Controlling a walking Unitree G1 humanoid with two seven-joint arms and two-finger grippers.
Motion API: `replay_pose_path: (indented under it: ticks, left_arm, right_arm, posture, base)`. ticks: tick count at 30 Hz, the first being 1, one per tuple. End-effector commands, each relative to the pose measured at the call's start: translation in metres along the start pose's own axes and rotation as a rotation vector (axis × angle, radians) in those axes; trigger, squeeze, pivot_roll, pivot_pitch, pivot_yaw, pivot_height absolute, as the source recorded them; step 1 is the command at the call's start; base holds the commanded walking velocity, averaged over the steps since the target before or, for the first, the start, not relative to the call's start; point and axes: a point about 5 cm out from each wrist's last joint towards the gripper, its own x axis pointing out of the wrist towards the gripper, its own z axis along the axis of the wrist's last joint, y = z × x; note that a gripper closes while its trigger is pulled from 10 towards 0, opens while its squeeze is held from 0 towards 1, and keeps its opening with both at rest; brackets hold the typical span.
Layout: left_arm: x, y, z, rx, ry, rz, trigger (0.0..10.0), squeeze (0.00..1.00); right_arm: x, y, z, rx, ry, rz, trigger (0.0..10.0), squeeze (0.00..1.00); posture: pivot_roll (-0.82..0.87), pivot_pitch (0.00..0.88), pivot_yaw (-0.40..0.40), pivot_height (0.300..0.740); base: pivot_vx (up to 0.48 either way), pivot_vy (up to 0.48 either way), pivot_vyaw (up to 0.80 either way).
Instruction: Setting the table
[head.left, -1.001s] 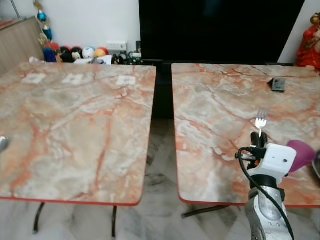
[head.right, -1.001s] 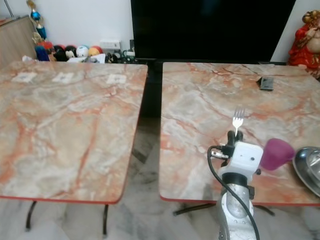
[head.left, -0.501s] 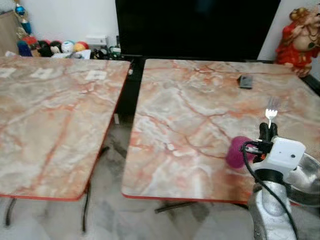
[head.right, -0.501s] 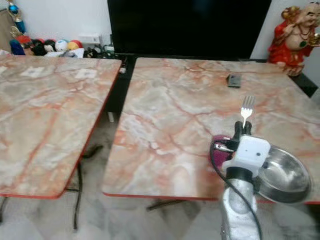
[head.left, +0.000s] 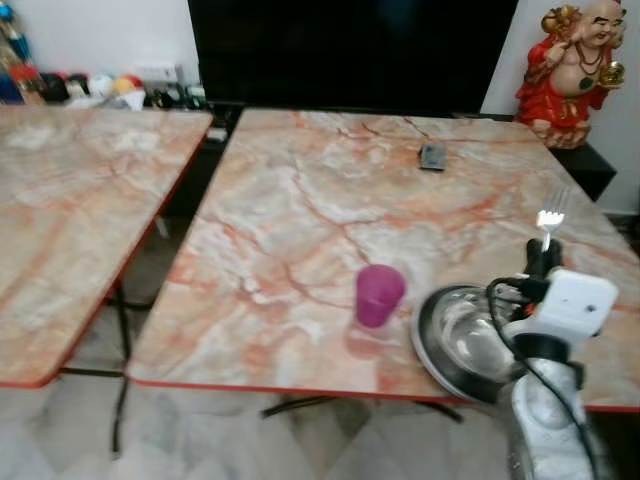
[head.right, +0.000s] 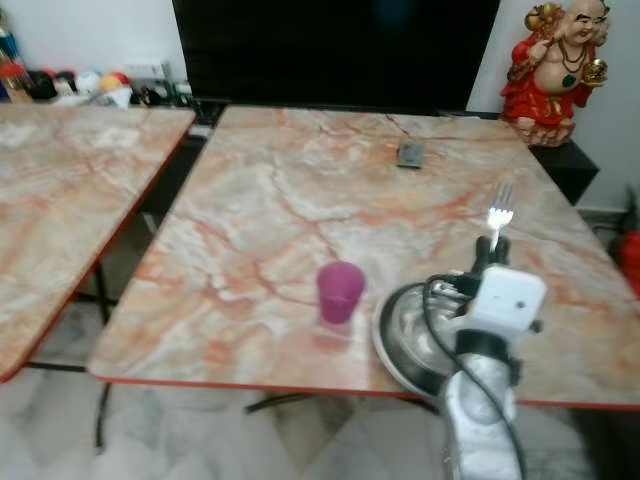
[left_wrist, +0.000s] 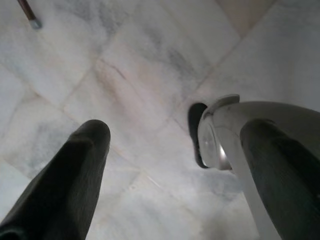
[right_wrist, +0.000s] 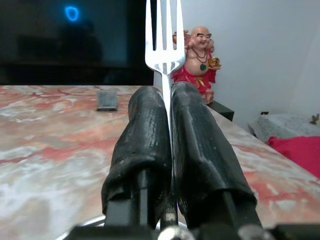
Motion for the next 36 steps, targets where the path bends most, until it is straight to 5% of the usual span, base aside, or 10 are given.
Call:
replay_pose_path:
  ticks: [1, 22, 36]
  left_arm:
    - [-0.001, -0.003, -0.004, 0.010, 0.015, -0.011, 10.0, 0.00]
    - [-0.002, -0.002, -0.007, -0.023, 0.029, 0.002, 10.0, 0.00]
    - [0.001, -0.002, 0.001, -0.008, 0.006, -0.008, 10.0, 0.00]
  right_arm:
    - [0.002, -0.007, 0.002, -0.009, -0.009, -0.025, 10.0, 0.00]
    - [0.005, -0.018, -0.011, 0.040, 0.080, -0.117, 10.0, 0.00]
    - [0.026, -0.017, -0.031, -0.056, 0.225, -0.041, 10.0, 0.00]
  posture:
    - [-0.02, 0.091, -0.011, 0.740]
    - [-0.02, 0.098, -0.005, 0.740]
    - [-0.02, 0.101, 0.003, 0.740]
  base:
    - [0.000, -0.480, 0.00]
    - [0.000, 0.091, 0.00]
    - [0.000, 0.000, 0.00]
